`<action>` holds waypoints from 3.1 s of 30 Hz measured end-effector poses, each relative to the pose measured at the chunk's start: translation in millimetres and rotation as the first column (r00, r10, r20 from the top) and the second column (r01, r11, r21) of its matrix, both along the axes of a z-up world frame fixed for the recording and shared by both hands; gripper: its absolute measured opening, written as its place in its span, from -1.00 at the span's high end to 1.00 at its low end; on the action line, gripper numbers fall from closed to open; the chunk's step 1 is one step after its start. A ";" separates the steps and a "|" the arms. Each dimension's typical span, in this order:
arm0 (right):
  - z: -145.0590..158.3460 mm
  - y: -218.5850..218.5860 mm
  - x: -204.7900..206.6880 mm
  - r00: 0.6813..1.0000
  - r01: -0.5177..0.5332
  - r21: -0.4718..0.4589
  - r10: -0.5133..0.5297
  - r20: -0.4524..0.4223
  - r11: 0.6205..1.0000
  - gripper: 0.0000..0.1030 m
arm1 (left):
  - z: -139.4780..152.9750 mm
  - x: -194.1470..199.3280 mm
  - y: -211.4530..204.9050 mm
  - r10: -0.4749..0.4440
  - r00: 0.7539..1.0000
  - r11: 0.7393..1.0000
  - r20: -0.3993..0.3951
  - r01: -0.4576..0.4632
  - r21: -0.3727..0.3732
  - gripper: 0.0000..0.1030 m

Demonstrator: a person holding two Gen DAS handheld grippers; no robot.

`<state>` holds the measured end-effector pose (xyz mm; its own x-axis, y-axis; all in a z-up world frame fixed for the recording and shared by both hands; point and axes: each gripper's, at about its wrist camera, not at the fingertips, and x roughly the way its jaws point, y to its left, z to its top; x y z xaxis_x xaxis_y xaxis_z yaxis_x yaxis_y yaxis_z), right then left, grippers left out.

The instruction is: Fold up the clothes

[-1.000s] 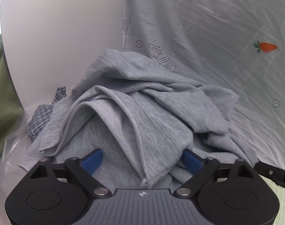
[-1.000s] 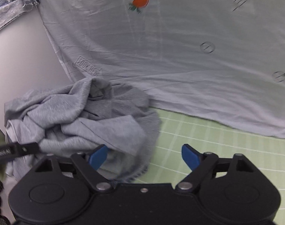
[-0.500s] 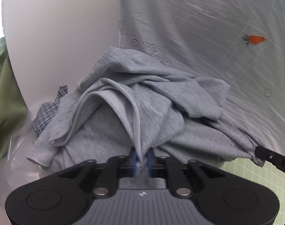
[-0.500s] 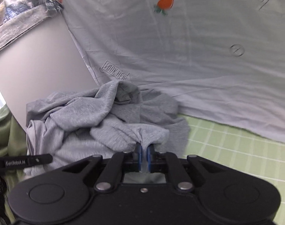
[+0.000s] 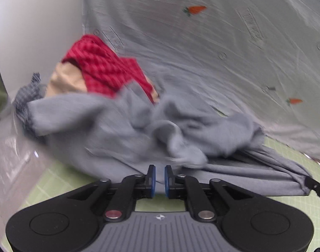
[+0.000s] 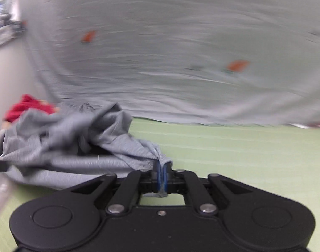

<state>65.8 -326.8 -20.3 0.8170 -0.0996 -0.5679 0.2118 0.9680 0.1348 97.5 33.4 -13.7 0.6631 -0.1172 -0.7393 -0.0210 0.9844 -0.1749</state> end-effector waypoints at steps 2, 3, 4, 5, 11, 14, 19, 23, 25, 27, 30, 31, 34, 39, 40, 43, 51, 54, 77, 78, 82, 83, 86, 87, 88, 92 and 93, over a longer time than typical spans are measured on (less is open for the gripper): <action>-6.2 -44.1 -26.5 0.991 0.128 -0.041 -0.129 -0.032 0.991 0.94 | -3.4 -18.4 -16.7 -0.011 1.000 1.000 -0.018 0.011 -0.004 0.52; -10.5 -67.6 -39.1 0.978 0.199 -0.057 -0.203 -0.055 0.978 0.94 | -5.5 -27.5 -25.7 -0.015 1.000 1.000 -0.026 0.015 -0.004 0.39; -15.8 -91.5 -49.9 0.957 0.271 -0.063 -0.276 -0.089 0.960 0.93 | -8.1 -35.3 -34.6 -0.016 0.999 1.000 -0.034 0.016 -0.004 0.32; -20.7 -114.4 -60.7 0.934 0.332 -0.066 -0.338 -0.119 0.941 0.92 | -11.1 -41.2 -43.8 -0.013 0.999 1.000 -0.043 0.013 -0.003 0.17; -35.5 -177.3 -118.8 0.869 0.471 -0.042 -0.471 -0.151 0.881 0.13 | -35.0 -54.7 -87.3 -0.008 0.993 1.000 -0.116 0.008 -0.006 -0.22; -46.8 -184.7 -126.4 0.855 0.490 0.010 -0.478 -0.203 0.872 -0.09 | -45.5 -54.8 -106.7 -0.026 0.990 1.000 -0.140 0.027 0.008 -0.41; -81.1 -188.4 -135.2 0.847 0.489 0.162 -0.424 -0.320 0.857 -0.38 | -59.9 -35.7 -127.5 -0.033 0.981 0.999 -0.189 0.038 0.022 -0.45; -103.2 -175.6 -133.4 0.854 0.487 0.268 -0.389 -0.346 0.832 -0.40 | -62.1 -17.0 -135.6 -0.041 0.980 0.999 -0.194 0.047 0.027 -0.51; -108.9 -166.8 -123.4 0.868 0.456 0.282 -0.352 -0.350 0.844 -0.42 | -63.1 -8.0 -137.7 -0.044 0.980 0.998 -0.194 0.054 0.042 -0.53; -111.7 -155.9 -107.9 0.876 0.416 0.245 -0.314 -0.365 0.876 -0.48 | -64.5 -1.0 -138.6 -0.044 0.979 0.997 -0.199 0.056 0.051 -0.54; -111.8 -138.7 -90.1 0.882 0.358 0.157 -0.278 -0.380 0.921 -0.61 | -69.0 3.8 -137.9 -0.034 0.977 0.997 -0.211 0.047 0.058 -0.61; -112.4 -132.8 -87.0 0.884 0.338 0.125 -0.269 -0.383 0.933 -0.64 | -71.0 4.8 -137.4 -0.029 0.976 0.997 -0.216 0.043 0.060 -0.61; -114.0 -117.4 -82.3 0.894 0.261 0.012 -0.237 -0.381 0.965 -0.41 | -79.1 4.3 -135.9 -0.015 0.969 0.997 -0.248 0.032 0.065 -0.61; -106.9 -117.4 -86.0 0.928 0.144 0.004 -0.134 -0.347 0.990 0.87 | -88.6 2.7 -136.9 -0.006 0.958 0.998 -0.287 0.025 0.063 -0.61; -106.4 -120.9 -87.4 0.929 0.134 0.010 -0.122 -0.348 0.991 0.88 | -88.0 2.4 -137.7 -0.007 0.958 0.998 -0.286 0.026 0.064 -0.61; -106.4 -141.6 -89.8 0.925 0.110 -0.035 -0.115 -0.363 0.993 0.89 | -86.4 1.5 -139.4 -0.008 0.960 0.997 -0.281 0.027 0.065 -0.61; -103.8 -283.0 -73.9 0.802 0.419 -0.282 -0.497 -0.333 0.863 0.86 | -81.7 -0.1 -142.1 -0.009 0.964 0.997 -0.267 0.028 0.068 -0.61; -87.7 -311.7 -75.3 0.731 0.566 -0.235 -0.613 -0.299 0.790 0.54 | -80.0 -0.8 -143.2 -0.009 0.965 0.997 -0.262 0.028 0.069 -0.61; -78.8 -228.6 -148.5 0.775 0.527 -0.258 -0.583 -0.243 0.810 0.90 | -69.1 -21.7 -152.6 -0.080 0.971 0.994 -0.225 0.095 0.058 -0.61; -76.1 -244.9 -159.0 0.723 0.588 -0.294 -0.652 -0.228 0.754 0.90 | -69.3 -20.9 -153.6 -0.082 0.970 0.994 -0.227 0.098 0.058 -0.61; -72.0 -303.4 -193.3 0.504 0.752 -0.376 -0.840 -0.203 0.542 0.89 | -69.8 -11.3 -162.1 -0.097 0.968 0.992 -0.231 0.112 0.052 -0.61; -72.9 -312.9 -198.3 0.476 0.766 -0.376 -0.853 -0.212 0.521 0.88 | -69.1 -6.8 -166.1 -0.104 0.968 0.992 -0.229 0.119 0.051 -0.61; -77.0 -317.5 -198.9 0.532 0.752 -0.313 -0.815 -0.231 0.580 0.65 | -64.3 9.9 -181.4 -0.134 0.968 0.988 -0.214 0.148 0.049 -0.61; -77.2 -313.4 -195.2 0.550 0.748 -0.294 -0.803 -0.229 0.595 0.30 | -61.7 16.9 -188.2 -0.147 0.968 0.986 -0.202 0.160 0.047 -0.61; -77.0 -308.0 -190.4 0.563 0.746 -0.278 -0.796 -0.222 0.605 0.01 | -59.5 24.3 -195.2 -0.159 0.968 0.984 -0.192 0.171 0.042 -0.61; -71.9 -289.3 -157.9 0.673 0.699 -0.148 -0.714 -0.192 0.699 -0.33 | -56.7 62.4 -227.2 -0.218 0.962 0.974 -0.165 0.225 0.021 -0.69; -70.4 -285.1 -146.7 0.706 0.677 -0.111 -0.684 -0.184 0.728 -0.41 | -58.3 71.9 -235.1 -0.230 0.960 0.972 -0.160 0.235 0.017 -0.69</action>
<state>-80.9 -611.9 -90.8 0.3903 -0.6052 -0.6938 0.8328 0.5534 -0.0142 169.4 -201.7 -72.0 0.4969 -0.2265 -0.8377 0.1850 0.9708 -0.1528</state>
